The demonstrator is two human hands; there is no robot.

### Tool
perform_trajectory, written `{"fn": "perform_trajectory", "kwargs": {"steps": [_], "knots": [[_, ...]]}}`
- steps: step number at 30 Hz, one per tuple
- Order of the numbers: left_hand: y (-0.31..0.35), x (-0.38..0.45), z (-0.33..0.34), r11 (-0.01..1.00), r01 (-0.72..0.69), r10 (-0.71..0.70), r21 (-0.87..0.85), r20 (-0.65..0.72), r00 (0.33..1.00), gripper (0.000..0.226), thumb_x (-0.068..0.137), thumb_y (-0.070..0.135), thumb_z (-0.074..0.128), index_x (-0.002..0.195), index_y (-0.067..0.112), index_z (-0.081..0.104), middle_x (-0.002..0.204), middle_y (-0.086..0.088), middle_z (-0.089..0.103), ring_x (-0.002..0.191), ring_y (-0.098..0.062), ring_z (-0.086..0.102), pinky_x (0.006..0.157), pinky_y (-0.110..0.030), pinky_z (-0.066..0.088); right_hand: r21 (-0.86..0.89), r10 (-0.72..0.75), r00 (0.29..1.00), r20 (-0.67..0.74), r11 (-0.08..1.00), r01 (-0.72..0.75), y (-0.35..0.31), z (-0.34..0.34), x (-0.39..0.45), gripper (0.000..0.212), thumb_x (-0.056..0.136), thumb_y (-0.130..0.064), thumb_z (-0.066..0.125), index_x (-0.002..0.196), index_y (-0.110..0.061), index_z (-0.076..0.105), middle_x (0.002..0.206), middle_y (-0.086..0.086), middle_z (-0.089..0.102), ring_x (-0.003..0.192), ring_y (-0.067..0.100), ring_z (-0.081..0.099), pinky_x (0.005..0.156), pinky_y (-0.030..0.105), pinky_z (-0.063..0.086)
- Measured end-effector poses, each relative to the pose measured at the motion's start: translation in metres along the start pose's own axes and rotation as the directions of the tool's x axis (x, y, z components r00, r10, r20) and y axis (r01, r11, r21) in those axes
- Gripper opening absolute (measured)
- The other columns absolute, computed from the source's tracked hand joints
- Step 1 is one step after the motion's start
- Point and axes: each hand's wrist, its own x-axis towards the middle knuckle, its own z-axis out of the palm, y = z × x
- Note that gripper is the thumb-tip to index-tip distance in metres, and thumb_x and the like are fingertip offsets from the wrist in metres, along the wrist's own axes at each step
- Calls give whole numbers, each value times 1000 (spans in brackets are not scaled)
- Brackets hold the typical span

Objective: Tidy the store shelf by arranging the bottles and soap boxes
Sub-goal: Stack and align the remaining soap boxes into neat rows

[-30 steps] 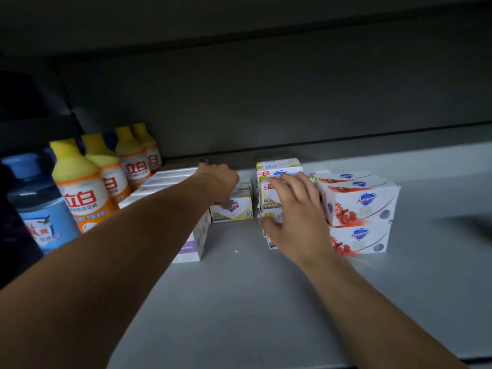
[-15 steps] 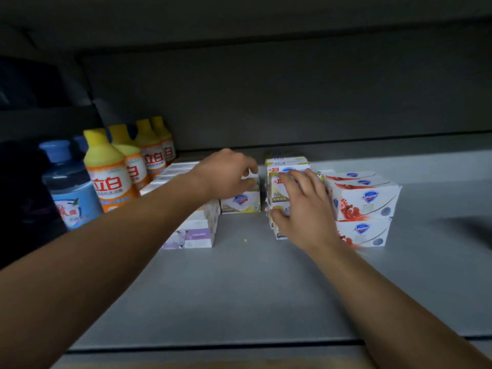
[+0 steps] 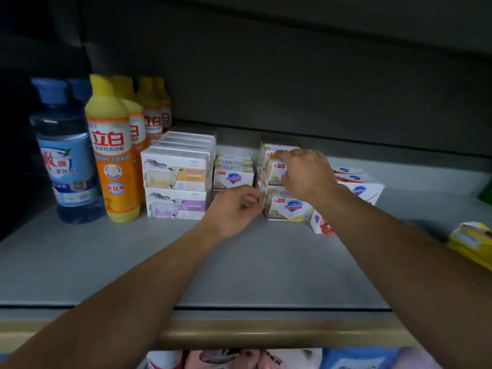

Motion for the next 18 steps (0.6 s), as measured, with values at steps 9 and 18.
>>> {"fn": "perform_trajectory", "kwargs": {"steps": [9,18], "knots": [[-4,7,-1,968,-69,36,-242,-139,990,27,85,32,69,110,32,59,87,17,69,89,-6,68,89,-26,50,291,-1,996,-89,956,27,-12,-17,-18,55,87,-18,64,139,-30,51,131,3,58,119,27,48,100,37,39],[7,-2,-11,919,-137,135,-369,-30,990,36,85,25,72,116,10,62,106,-4,70,94,-20,70,81,-38,56,590,59,996,-70,808,-7,-23,-23,-68,37,83,-22,73,118,-28,62,114,-8,66,115,14,54,93,23,37]]}}
